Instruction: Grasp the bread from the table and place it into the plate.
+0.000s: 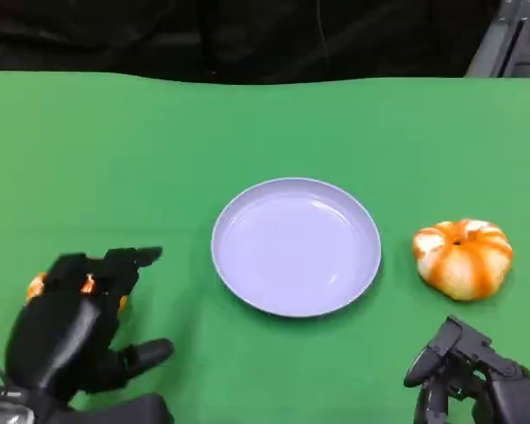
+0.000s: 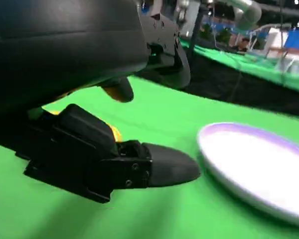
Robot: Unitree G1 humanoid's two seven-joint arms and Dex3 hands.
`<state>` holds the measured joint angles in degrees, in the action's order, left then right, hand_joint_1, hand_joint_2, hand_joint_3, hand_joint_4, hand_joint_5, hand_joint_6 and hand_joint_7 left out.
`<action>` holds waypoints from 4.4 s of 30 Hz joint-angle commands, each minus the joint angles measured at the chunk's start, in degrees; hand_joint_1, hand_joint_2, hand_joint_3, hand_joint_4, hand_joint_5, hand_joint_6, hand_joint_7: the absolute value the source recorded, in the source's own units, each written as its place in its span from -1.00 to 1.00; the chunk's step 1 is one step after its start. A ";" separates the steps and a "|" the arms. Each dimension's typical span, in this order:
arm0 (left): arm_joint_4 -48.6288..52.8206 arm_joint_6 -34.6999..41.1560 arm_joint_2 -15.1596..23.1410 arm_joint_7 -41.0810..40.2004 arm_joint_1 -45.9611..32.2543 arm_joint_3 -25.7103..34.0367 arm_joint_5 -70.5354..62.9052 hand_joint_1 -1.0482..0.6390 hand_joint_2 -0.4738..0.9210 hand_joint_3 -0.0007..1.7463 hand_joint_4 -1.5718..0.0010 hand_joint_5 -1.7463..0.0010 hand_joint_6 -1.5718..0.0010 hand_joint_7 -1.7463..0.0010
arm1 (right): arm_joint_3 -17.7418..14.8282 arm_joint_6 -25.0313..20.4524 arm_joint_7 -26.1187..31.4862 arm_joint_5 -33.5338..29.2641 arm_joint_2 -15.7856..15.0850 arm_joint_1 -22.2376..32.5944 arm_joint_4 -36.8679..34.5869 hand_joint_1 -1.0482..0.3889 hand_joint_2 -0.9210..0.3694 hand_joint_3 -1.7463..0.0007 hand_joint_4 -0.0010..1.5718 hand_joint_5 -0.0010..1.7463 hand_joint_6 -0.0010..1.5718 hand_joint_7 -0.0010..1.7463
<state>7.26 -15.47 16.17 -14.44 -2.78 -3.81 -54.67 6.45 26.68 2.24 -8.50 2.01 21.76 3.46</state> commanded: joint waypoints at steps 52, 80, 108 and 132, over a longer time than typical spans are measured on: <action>24.03 4.42 8.47 -36.71 19.81 -16.97 0.39 0.09 -0.09 0.65 -0.38 -1.00 -0.12 -1.00 | -0.18 0.49 0.57 0.25 -0.62 -0.64 -0.31 0.24 -0.38 -0.82 0.14 1.00 -0.24 1.00; 27.50 -3.99 -9.39 -17.93 33.76 -22.39 10.29 0.27 -0.19 0.84 -0.39 -1.00 -0.15 -1.00 | 0.49 0.67 0.44 0.50 -0.37 0.09 -0.33 0.23 -0.35 -0.84 0.12 1.00 -0.23 1.00; 21.08 8.78 -9.17 9.94 35.06 -26.14 12.10 -0.99 1.00 -0.43 1.00 1.00 0.99 0.91 | 0.54 2.37 0.47 0.60 -0.57 0.12 -2.32 0.25 -0.36 -0.83 0.10 1.00 -0.23 1.00; -2.58 -12.26 -4.94 24.94 3.32 -2.34 53.74 0.03 0.80 -0.51 0.06 -0.39 -0.18 0.19 | 0.62 2.79 0.23 0.45 -0.53 0.24 -2.18 0.26 -0.36 -0.84 0.12 1.00 -0.23 1.00</action>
<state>5.80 -24.49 11.23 10.37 3.60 -8.29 -3.16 7.28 28.93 2.49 -8.52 2.03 21.81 1.29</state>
